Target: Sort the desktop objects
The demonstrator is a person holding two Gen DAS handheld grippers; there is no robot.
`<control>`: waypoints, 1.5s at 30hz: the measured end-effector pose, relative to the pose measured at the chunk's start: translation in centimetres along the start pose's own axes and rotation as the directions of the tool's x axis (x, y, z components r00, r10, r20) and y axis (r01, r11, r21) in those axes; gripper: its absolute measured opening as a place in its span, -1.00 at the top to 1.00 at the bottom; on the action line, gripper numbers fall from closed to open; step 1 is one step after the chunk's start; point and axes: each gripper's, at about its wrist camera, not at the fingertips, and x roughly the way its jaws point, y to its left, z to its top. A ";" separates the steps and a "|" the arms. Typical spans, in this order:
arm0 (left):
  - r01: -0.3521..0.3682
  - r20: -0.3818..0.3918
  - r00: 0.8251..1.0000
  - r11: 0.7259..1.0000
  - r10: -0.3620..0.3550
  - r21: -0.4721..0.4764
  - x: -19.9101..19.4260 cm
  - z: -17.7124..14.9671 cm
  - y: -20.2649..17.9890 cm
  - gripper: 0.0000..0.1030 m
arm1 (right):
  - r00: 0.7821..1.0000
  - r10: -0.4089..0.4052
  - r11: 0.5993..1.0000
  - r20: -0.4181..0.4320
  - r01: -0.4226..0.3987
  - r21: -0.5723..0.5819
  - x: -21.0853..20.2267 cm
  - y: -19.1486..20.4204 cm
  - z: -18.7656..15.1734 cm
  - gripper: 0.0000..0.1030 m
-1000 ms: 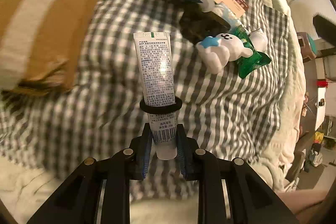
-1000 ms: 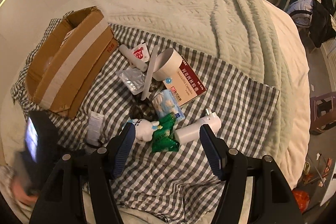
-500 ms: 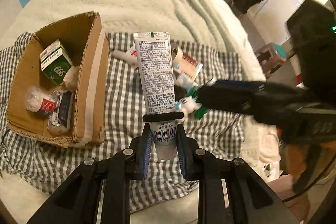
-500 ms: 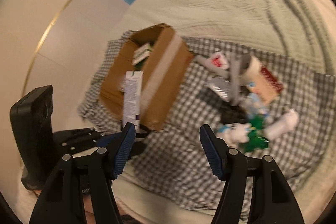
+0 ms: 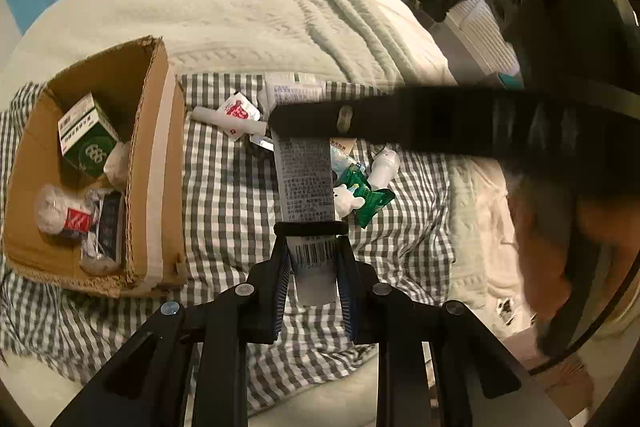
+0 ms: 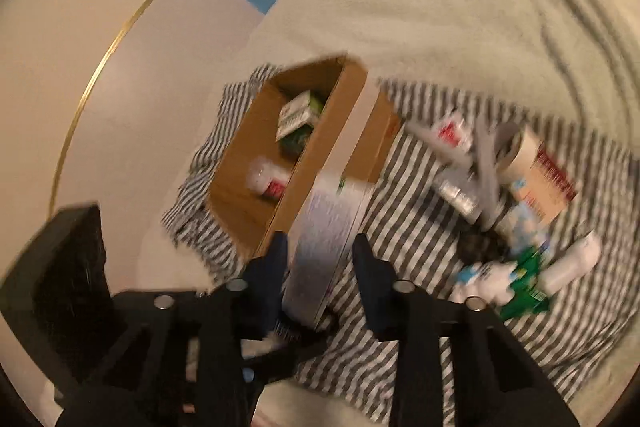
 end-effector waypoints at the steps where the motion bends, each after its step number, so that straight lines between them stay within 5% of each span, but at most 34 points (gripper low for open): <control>1: -0.003 0.001 1.000 1.000 0.003 0.006 0.2 0.0 0.2 0.56 | 1.000 0.010 1.000 0.005 -0.010 0.004 -0.3 0.1 0.3 0.61; 3: 0.006 -0.004 1.000 1.000 -0.006 -0.004 0.7 0.0 1.0 0.53 | 1.000 -0.003 1.000 0.014 0.004 -0.011 -0.5 0.3 0.6 0.85; 7: 0.015 -0.039 0.999 0.999 -0.017 -0.049 1.9 0.3 2.6 0.44 | 0.998 -0.057 0.997 0.014 0.057 -0.059 -0.1 0.4 0.8 0.85; 11: -0.034 -0.074 0.997 0.998 0.031 -0.044 3.4 0.3 3.5 0.08 | 0.991 -0.130 0.989 -0.017 0.129 -0.073 1.1 -0.5 0.6 0.85; 20: -0.175 -0.060 0.983 0.985 0.174 -0.009 9.1 -0.7 5.0 0.08 | 0.953 -0.302 0.938 -0.038 0.290 -0.190 3.1 -1.6 0.1 0.85; 27: -0.147 -0.113 0.981 0.986 0.156 0.085 14.8 -1.6 5.8 0.08 | 0.939 -0.341 0.927 -0.046 0.328 -0.180 3.5 -3.2 0.5 0.85; 28: -0.145 -0.116 0.981 0.985 0.155 0.089 15.3 -1.6 5.8 0.14 | 0.937 -0.345 0.926 -0.051 0.331 -0.179 3.7 -3.4 0.6 0.85; 31: -0.212 -0.146 0.962 0.968 0.231 0.134 16.9 -1.8 5.7 1.00 | 0.934 -0.354 0.925 -0.058 0.340 -0.173 4.1 -3.6 0.8 0.85; 35: -0.215 -0.121 0.963 0.959 0.239 0.183 16.5 -2.2 5.2 1.00 | 0.931 -0.362 0.920 -0.056 0.347 -0.184 4.2 -3.3 0.9 0.85; 45: -0.131 -0.040 0.990 0.987 0.135 0.091 11.6 -1.4 5.0 1.00 | 0.930 -0.367 0.910 0.009 0.361 -0.206 1.8 -0.6 0.9 0.85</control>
